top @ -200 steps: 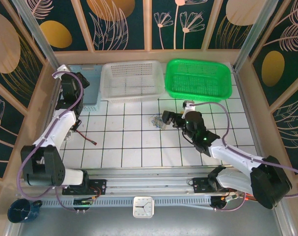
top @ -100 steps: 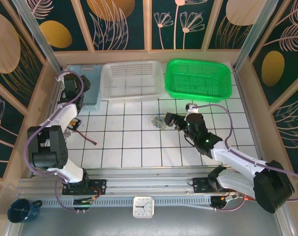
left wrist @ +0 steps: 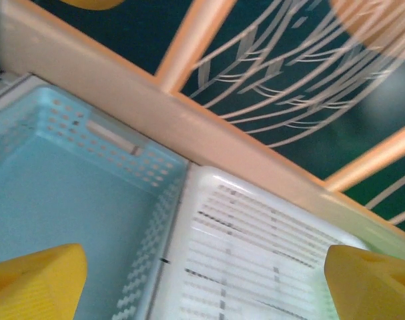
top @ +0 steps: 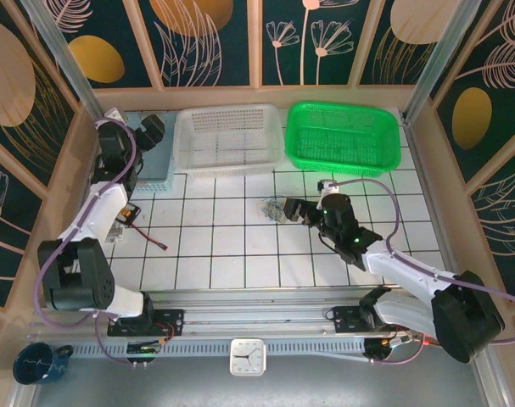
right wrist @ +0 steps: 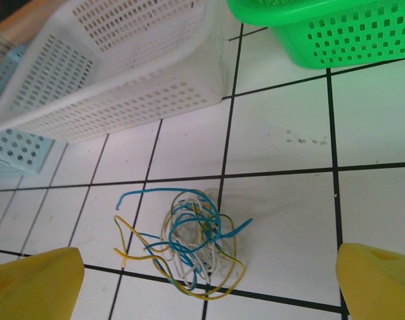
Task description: Untangle the cables
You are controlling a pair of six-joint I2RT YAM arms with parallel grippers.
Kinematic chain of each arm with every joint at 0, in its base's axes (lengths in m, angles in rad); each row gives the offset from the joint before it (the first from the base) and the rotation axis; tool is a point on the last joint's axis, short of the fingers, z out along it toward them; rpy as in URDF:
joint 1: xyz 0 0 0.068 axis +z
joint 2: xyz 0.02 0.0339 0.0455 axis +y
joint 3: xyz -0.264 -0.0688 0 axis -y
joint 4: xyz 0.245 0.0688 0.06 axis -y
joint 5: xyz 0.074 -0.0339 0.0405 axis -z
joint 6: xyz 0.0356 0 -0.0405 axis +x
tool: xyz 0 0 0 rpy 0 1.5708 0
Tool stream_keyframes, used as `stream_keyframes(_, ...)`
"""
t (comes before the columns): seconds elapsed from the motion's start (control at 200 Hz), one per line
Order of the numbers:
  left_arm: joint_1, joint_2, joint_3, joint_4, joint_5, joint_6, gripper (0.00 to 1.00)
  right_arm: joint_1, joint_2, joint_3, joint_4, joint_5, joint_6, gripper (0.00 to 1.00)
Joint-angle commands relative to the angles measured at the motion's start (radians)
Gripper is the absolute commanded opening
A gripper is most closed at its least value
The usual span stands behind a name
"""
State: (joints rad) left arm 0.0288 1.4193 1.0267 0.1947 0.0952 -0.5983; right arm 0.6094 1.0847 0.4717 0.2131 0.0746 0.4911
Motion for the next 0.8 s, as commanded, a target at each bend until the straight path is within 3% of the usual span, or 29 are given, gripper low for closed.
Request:
stream_keyframes(0.0, -0.029, -0.079, -0.080, 0.039, 0.144, -0.062, 0.91, -0.021, 0.017, 0.069, -0.043, -0.039, -0.077, 0.97)
stream_keyframes(0.21, -0.214, -0.214, -0.261, 0.139, 0.192, -0.187, 0.91, -0.056, 0.091, 0.177, -0.144, -0.135, -0.218, 0.96)
stream_keyframes(0.43, -0.393, -0.308, -0.480, 0.295, 0.123, -0.312, 0.91, -0.056, 0.225, 0.312, -0.252, -0.167, -0.343, 0.90)
stream_keyframes(0.791, -0.416, -0.316, -0.578, 0.363, 0.112, -0.347, 0.92, -0.057, 0.348, 0.413, -0.343, -0.105, -0.442, 0.81)
